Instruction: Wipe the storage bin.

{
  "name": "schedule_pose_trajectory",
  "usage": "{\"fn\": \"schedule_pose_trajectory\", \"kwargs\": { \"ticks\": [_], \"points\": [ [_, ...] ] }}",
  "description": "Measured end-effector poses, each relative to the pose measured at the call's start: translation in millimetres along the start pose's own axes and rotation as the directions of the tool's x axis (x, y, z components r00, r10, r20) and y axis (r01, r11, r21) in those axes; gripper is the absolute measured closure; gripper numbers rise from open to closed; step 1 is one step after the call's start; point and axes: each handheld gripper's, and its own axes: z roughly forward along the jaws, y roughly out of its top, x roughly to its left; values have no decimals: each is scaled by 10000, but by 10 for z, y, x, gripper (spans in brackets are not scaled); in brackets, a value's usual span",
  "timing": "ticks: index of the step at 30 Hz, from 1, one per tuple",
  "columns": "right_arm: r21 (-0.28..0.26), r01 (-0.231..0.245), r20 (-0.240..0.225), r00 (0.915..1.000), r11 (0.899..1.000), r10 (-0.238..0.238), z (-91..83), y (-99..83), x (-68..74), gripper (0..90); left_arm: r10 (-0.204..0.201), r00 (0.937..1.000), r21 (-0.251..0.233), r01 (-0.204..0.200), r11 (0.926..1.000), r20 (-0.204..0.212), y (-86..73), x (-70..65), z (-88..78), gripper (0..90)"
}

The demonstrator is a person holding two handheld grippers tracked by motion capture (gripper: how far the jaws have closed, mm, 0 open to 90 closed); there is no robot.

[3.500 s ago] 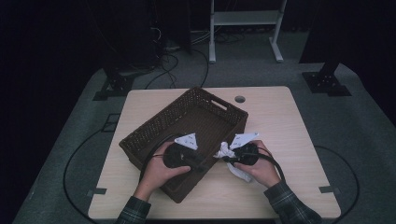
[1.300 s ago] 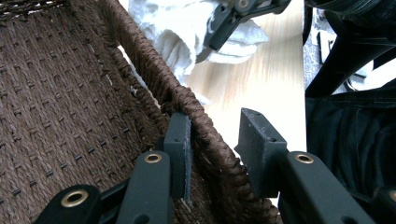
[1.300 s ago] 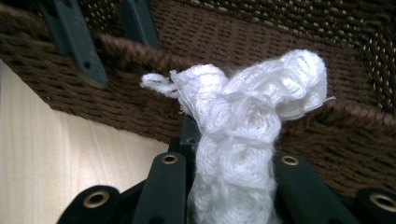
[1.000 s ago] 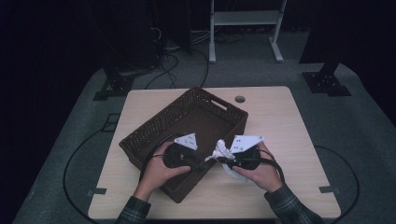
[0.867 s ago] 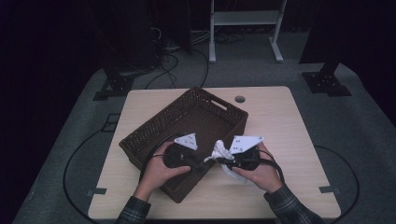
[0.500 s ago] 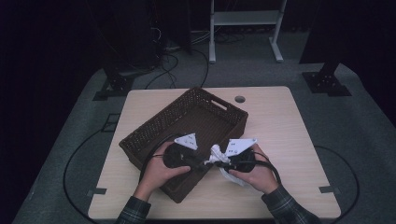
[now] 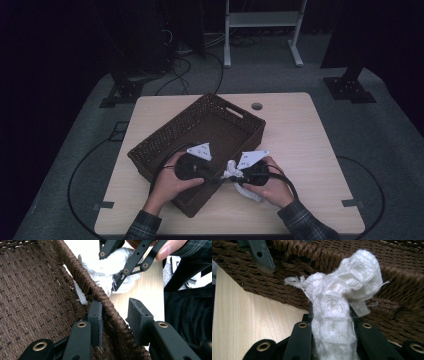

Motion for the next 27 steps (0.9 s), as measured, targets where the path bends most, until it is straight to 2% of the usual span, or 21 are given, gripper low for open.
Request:
{"fn": "schedule_pose_trajectory", "kwargs": {
  "ticks": [5, 15, 22, 24, 26, 27],
  "points": [
    [58, -86, -59, 9999, 9999, 86, 26, -37, 3, 741, 13, 10000, 5, -13, 10000, 7, 1, 1, 0, 644],
    [912, 58, -147, 9999, 9958, -45, 249, -168, -1, 741, 47, 10000, -12, -47, 10000, 7, 1, 1, 0, 645],
    [1149, -57, -185, 9998, 9934, 79, 354, -217, -13, 740, 49, 10000, -13, -49, 10000, 9, 1, 2, 0, 644],
    [1256, 69, -264, 9996, 9921, -36, 377, -230, -14, 740, 47, 10000, -12, -47, 10000, 14, 1, 2, 0, 644],
    [1282, -145, -225, 9996, 9916, 175, 384, -228, 6, 740, 48, 10000, -15, -48, 10000, 22, 1, 3, 1, 644],
    [1267, -73, -231, 9997, 9919, 103, 384, -231, 3, 740, 46, 10000, -16, -46, 10000, 20, 1, 3, 1, 644]
  ]
}}
